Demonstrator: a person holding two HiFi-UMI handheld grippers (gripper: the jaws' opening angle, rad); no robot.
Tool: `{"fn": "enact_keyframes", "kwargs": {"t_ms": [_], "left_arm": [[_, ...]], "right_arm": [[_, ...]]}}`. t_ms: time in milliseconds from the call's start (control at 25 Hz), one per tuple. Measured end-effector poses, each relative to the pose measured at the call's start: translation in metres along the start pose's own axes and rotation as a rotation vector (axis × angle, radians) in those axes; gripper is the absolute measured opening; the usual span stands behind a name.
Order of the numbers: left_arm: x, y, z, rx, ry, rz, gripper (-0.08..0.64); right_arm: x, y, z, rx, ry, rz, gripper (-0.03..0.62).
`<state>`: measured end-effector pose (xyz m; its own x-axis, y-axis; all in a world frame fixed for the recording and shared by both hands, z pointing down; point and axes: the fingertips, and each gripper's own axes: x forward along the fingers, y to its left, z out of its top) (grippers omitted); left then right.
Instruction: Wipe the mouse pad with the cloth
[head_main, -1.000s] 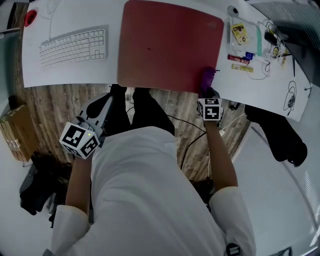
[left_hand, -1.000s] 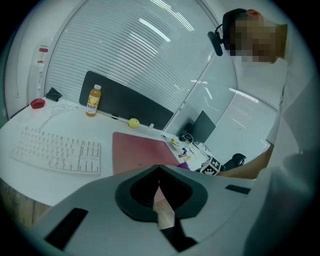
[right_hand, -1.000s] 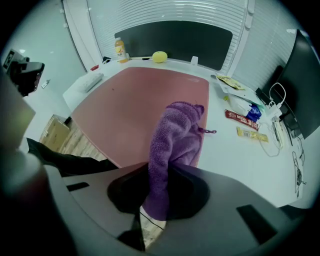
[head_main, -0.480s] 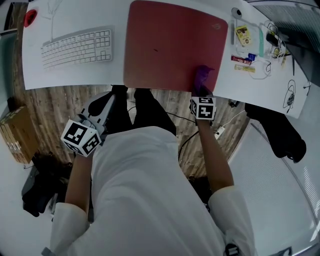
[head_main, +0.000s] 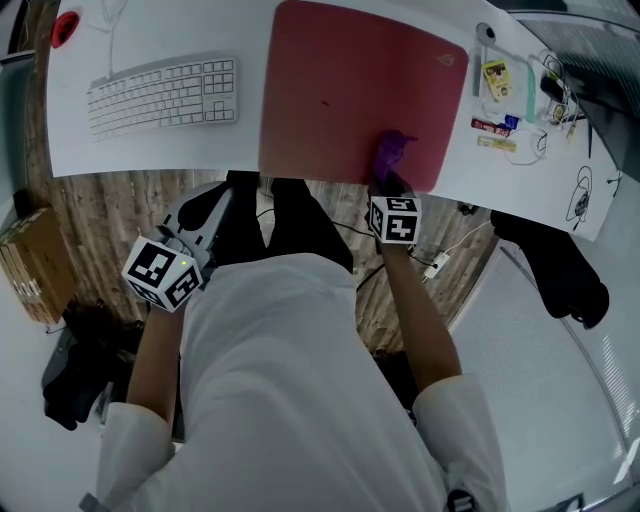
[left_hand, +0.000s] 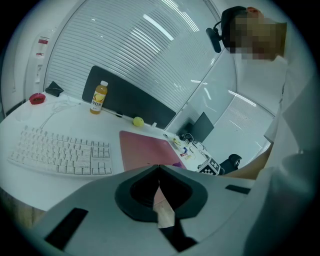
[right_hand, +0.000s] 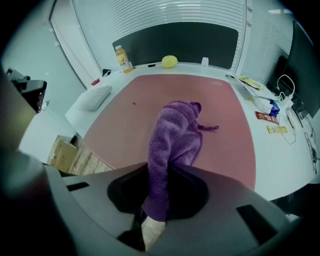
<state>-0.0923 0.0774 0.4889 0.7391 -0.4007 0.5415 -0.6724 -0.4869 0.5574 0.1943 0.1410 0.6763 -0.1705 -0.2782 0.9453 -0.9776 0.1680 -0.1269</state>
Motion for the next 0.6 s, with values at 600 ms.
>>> {"fn": "enact_keyframes", "kwargs": {"t_ms": [600], "left_arm": [[-0.014,0.028,0.006,-0.016,-0.002,-0.001,0.018]], "right_arm": [[0.017,0.083,0.029,0.006,-0.021,0.137,0.082]]}}
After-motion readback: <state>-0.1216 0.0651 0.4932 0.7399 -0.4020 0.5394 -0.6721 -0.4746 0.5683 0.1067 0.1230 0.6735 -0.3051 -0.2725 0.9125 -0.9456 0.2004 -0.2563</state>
